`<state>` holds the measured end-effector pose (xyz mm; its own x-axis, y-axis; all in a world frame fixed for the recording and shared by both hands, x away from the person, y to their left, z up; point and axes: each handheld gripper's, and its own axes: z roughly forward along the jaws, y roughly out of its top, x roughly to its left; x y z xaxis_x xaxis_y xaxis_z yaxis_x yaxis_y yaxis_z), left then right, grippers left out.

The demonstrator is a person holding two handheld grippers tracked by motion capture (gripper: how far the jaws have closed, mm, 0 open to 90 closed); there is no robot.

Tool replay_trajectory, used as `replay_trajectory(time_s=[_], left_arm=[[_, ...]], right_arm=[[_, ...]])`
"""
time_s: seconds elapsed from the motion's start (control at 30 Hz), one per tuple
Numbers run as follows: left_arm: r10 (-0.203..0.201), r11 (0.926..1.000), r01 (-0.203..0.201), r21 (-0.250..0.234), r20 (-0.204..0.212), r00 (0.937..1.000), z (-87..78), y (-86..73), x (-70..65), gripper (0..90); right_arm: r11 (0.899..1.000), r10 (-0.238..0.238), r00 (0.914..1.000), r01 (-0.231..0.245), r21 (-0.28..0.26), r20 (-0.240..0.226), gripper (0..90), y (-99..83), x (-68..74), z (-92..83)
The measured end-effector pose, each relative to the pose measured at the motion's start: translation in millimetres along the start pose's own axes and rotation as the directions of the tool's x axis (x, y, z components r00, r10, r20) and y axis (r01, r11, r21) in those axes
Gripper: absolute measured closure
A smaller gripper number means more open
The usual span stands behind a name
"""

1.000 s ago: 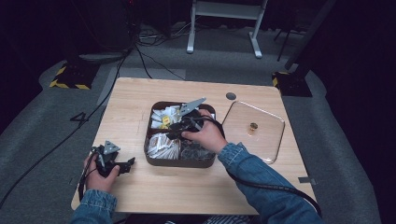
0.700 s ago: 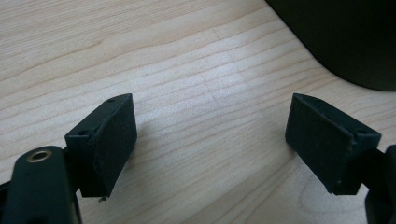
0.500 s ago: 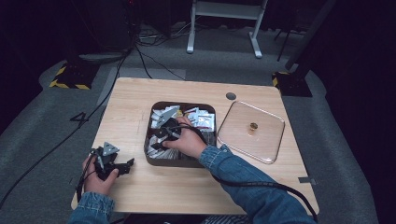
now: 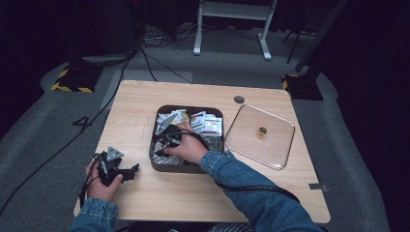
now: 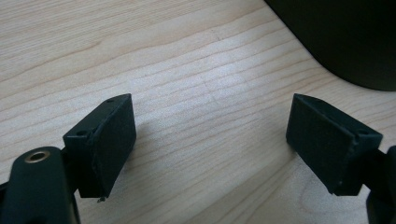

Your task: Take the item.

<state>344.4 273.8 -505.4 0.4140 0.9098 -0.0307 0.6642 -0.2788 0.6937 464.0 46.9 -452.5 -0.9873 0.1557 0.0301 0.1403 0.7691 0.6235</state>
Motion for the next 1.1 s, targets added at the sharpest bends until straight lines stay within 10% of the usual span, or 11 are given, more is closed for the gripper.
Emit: replay_trajectory(time_s=[0.67,1.1], left_arm=[[0.001,1.0000,-0.001,0.001,-0.001,1.0000,-0.1,0.0,0.0,16.4],[0.002,1.0000,-0.002,0.002,0.000,1.0000,-0.1,0.1,0.1,16.3]], right_arm=[[0.993,-0.111,0.9930,0.109,0.045,0.042,79.7,2.0,7.5,4.2],[0.996,-0.087,0.9957,0.087,0.009,0.033,90.0,1.0,8.7,1.3]])
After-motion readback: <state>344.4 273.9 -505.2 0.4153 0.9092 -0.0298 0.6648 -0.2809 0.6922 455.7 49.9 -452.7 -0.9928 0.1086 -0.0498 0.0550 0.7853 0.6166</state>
